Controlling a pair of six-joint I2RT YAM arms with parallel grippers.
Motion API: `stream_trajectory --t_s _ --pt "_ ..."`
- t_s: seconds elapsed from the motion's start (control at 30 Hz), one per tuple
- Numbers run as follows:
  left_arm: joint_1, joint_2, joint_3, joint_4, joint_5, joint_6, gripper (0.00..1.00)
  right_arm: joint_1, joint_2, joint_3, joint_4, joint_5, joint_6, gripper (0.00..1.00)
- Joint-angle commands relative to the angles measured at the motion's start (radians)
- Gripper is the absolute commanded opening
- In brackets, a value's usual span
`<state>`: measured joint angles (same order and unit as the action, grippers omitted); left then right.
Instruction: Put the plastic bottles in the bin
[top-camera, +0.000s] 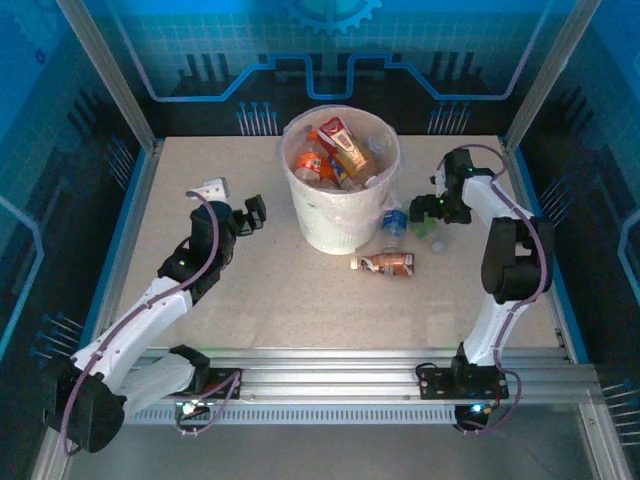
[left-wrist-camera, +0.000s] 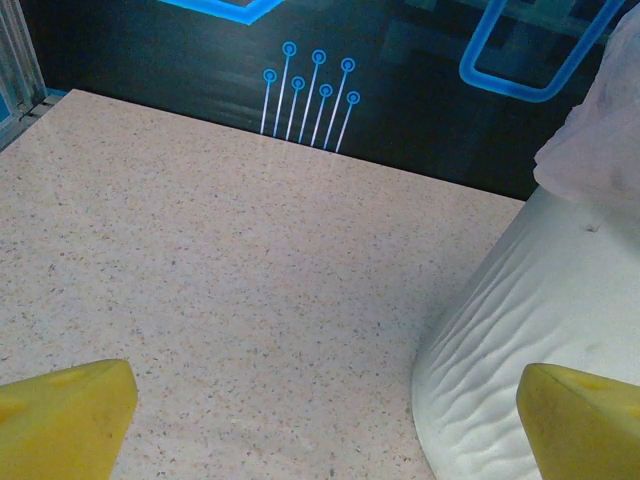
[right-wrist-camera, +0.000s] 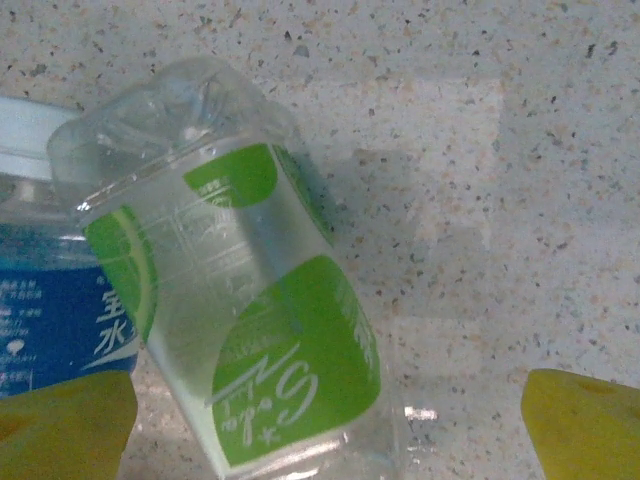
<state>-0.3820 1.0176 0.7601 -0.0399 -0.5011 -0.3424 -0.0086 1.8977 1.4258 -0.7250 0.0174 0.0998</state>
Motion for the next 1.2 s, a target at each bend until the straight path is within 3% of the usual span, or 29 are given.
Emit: stream_trajectory --t_s 0.0,0.37,0.9,1.17 --pt "0.010 0.004 -0.002 0.012 -0.005 -0.014 0.99 -0.013 0.034 0.040 -0.025 -0.017 -0.018 0.98" --pt "0.009 0.007 0.001 0.009 -0.003 -0.015 0.99 -0.014 0.100 0.078 -0.022 -0.011 0.001 0.87" --pt "0.010 0.007 0.008 -0.001 -0.003 -0.008 0.99 -0.014 0.174 0.114 -0.024 0.013 0.014 0.83" --pt "0.009 0.003 0.016 -0.010 -0.007 0.000 0.99 -0.014 0.175 0.109 -0.015 0.036 0.031 0.69"
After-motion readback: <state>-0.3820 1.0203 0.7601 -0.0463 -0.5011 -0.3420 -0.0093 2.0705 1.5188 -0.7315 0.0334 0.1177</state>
